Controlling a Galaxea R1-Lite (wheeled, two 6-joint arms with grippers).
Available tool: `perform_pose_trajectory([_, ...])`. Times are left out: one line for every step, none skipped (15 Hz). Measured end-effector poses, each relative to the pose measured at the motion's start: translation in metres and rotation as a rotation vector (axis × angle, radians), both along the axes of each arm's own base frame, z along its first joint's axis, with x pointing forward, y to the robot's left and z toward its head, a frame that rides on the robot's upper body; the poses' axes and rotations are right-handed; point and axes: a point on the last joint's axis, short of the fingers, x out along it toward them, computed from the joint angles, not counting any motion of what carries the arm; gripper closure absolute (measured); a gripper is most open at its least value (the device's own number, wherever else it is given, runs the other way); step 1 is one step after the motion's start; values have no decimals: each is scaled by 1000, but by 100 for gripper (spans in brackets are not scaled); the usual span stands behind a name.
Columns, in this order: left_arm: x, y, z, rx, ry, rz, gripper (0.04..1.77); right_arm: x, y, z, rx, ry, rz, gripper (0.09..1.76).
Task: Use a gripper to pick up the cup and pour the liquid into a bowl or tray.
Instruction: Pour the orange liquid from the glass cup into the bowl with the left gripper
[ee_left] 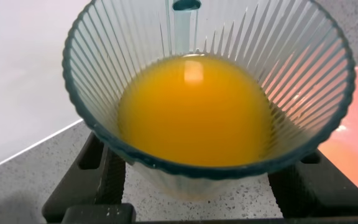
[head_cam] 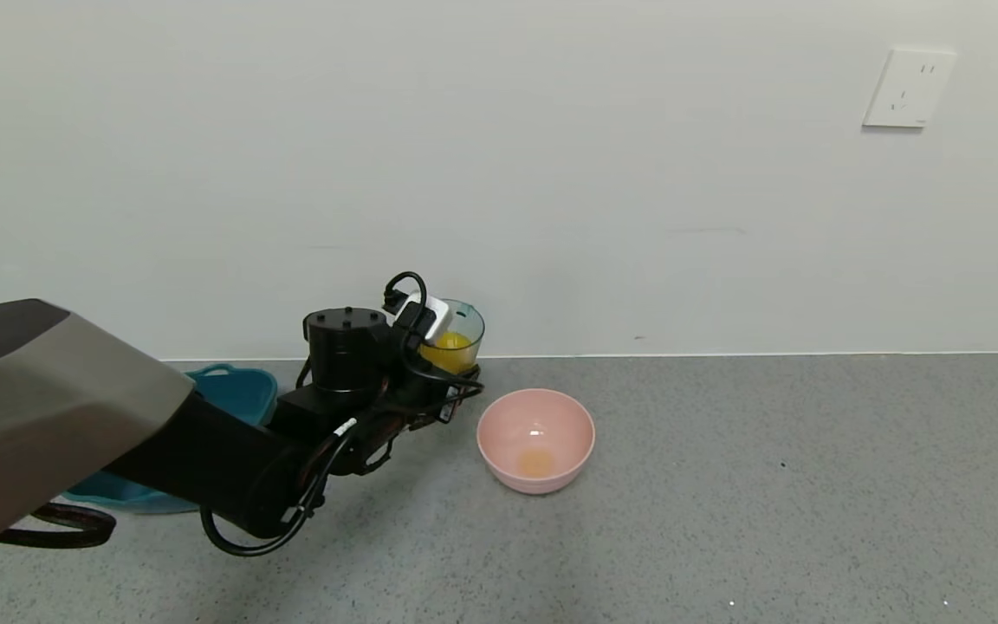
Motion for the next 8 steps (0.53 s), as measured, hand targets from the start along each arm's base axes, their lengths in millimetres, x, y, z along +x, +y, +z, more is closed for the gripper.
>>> perform_pose_trajectory([1, -3, -2, 27, -5, 11, 52, 0, 0, 0, 0, 0, 0, 14])
perform_pose_trajectory([2, -5, -4, 49, -8, 18, 52, 0, 0, 0, 0, 0, 0, 14])
perform_pose_trajectory([3, -7, -5, 67, -10, 14, 52, 0, 0, 0, 0, 0, 0, 14])
perform_pose_trajectory([4, -9, -7, 88, -13, 8, 52, 0, 0, 0, 0, 0, 0, 14])
perform_pose_trajectory([3, -11, -9, 108, -14, -3, 52, 0, 0, 0, 0, 0, 0, 14])
perform_pose_trajectory([3, -14, -10, 125, -14, -13, 52, 0, 0, 0, 0, 0, 0, 14])
perform_pose_trajectory([2, -17, -12, 145, -18, -21, 52, 0, 0, 0, 0, 0, 0, 14])
perform_pose_trajectory([1, -19, -12, 161, -22, -24, 52, 0, 0, 0, -1, 0, 0, 14])
